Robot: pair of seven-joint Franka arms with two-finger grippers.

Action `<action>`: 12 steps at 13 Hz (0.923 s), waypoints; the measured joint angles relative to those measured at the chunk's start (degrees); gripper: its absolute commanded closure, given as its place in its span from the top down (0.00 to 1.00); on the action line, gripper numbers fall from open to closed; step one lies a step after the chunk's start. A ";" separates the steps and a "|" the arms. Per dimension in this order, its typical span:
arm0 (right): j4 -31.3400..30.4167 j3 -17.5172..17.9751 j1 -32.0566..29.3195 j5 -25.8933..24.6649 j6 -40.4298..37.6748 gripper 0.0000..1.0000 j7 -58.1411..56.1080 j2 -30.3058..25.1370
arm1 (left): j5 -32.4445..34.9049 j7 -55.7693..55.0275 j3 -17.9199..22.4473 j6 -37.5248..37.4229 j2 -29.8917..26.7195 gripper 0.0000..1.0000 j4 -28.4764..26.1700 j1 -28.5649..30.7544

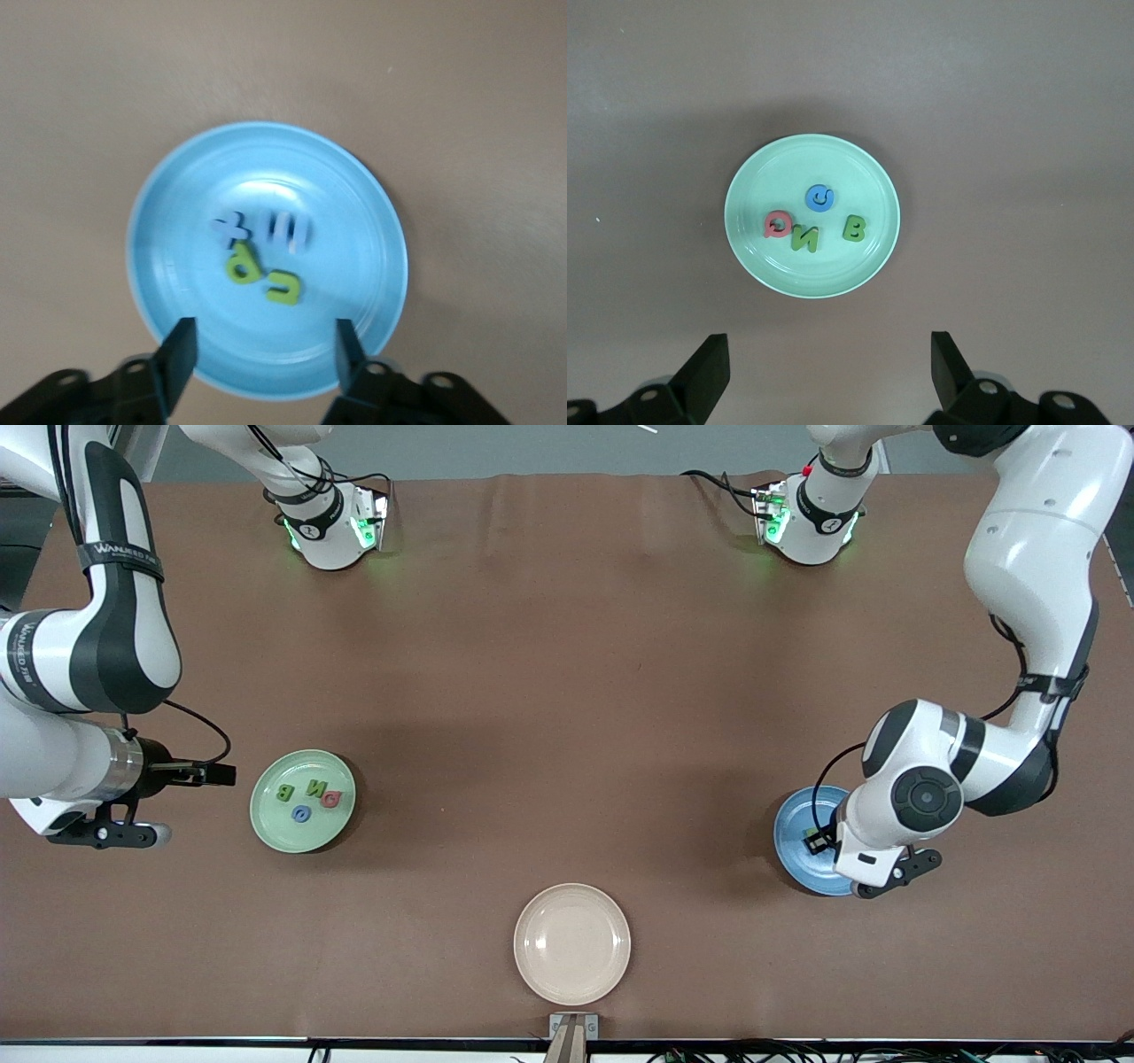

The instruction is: Sort upper and lower case letters into plates

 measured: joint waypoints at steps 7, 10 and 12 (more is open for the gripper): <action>0.58 -0.11 -1.24 1.56 -1.33 1.00 -4.91 -2.83 | -8.47 18.90 -0.84 -8.68 -18.35 1.00 1.92 1.84; -1.22 -0.11 -1.37 1.78 -2.10 1.00 -4.98 -6.44 | -14.49 26.40 -0.88 -15.35 -24.32 1.00 3.47 2.55; -3.12 -0.14 -1.60 1.81 -2.10 1.00 -4.98 -8.72 | -19.11 33.23 -0.82 -18.51 -28.67 1.00 3.51 5.38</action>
